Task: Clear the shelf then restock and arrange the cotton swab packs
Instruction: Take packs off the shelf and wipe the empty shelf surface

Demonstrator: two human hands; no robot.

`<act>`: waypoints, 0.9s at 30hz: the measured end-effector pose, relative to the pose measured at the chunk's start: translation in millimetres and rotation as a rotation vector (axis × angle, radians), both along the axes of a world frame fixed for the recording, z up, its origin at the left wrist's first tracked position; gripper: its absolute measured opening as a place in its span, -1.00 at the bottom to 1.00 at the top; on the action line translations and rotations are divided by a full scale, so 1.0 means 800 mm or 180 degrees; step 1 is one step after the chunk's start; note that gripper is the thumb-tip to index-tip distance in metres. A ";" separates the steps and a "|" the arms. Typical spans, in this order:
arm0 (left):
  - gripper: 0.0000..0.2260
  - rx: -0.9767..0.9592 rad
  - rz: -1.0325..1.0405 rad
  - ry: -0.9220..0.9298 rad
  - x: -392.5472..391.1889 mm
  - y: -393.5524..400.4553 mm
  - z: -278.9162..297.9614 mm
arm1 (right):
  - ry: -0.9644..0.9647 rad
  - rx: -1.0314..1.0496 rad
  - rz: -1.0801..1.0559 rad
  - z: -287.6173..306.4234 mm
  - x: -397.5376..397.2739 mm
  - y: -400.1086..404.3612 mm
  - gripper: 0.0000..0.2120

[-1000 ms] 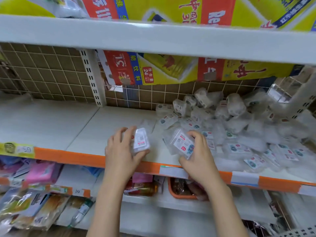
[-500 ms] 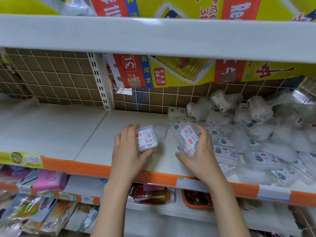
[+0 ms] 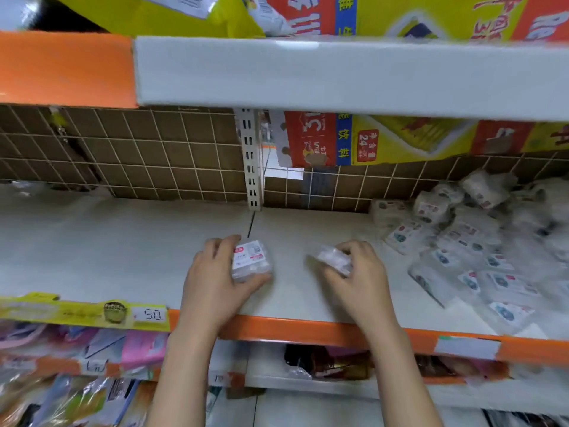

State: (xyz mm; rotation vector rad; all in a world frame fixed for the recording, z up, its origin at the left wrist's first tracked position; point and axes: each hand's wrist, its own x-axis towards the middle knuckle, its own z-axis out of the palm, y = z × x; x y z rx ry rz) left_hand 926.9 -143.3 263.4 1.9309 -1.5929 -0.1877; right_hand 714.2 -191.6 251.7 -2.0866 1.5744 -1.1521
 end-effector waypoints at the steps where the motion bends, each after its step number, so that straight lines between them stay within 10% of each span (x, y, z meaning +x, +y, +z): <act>1: -0.24 0.0031 -0.0010 0.0049 0.008 0.001 -0.001 | -0.0015 0.0015 0.0027 -0.001 0.008 0.002 -0.80; 27: -0.21 0.0492 -0.0299 0.0541 0.146 -0.025 -0.008 | -0.0518 0.0389 -0.0104 -0.006 0.149 -0.028 -0.66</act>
